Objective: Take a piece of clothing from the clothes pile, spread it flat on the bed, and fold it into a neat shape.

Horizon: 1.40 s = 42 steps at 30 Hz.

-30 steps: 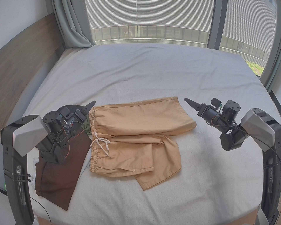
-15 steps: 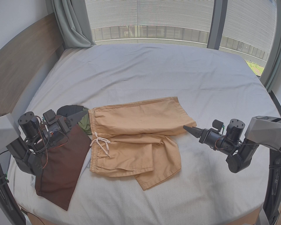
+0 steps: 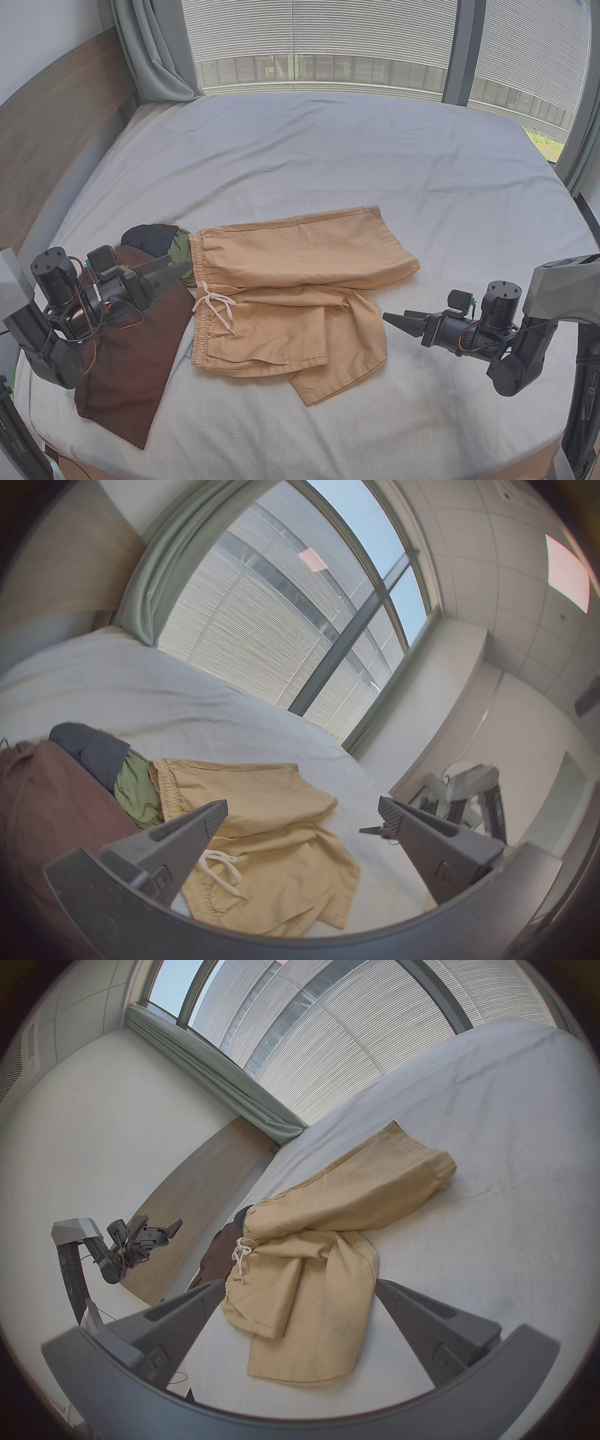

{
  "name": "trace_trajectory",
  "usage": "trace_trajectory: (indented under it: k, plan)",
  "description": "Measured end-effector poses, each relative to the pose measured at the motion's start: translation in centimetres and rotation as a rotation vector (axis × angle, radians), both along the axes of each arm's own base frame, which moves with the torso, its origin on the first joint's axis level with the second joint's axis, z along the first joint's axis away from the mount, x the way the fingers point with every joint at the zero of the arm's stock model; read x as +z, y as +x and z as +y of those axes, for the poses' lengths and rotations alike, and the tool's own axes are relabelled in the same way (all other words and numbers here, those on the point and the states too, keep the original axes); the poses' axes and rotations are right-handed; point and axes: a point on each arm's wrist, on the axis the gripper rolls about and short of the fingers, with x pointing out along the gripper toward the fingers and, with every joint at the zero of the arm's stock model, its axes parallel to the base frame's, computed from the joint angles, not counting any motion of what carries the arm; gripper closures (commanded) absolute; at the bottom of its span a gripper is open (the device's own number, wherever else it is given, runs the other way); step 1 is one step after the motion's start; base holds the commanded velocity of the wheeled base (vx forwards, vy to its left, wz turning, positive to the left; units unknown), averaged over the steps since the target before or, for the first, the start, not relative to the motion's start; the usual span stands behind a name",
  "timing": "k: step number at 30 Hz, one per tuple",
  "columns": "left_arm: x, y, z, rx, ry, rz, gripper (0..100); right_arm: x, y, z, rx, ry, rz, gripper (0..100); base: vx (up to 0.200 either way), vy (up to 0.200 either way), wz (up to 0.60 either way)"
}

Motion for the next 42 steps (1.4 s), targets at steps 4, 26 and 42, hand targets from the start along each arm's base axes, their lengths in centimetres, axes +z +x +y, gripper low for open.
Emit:
trace_trajectory:
  k: [4, 26, 42]
  plan:
    - [-1.1, 0.4, -0.1, 0.007, 0.105, -0.064, 0, -0.3, -0.6, 0.3, 0.011, -0.006, 0.023, 0, 0.000, 0.000, 0.00]
    - [-3.1, 1.1, -0.4, -0.008, 0.209, -0.101, 0, -4.7, -2.8, 2.1, 0.040, -0.067, 0.197, 0, 0.000, 0.000, 0.00]
    - [-3.3, 1.2, -0.4, -0.008, 0.208, -0.095, 0, -5.3, -3.0, 4.4, 0.080, -0.001, 0.273, 0, 0.000, 0.000, 0.00]
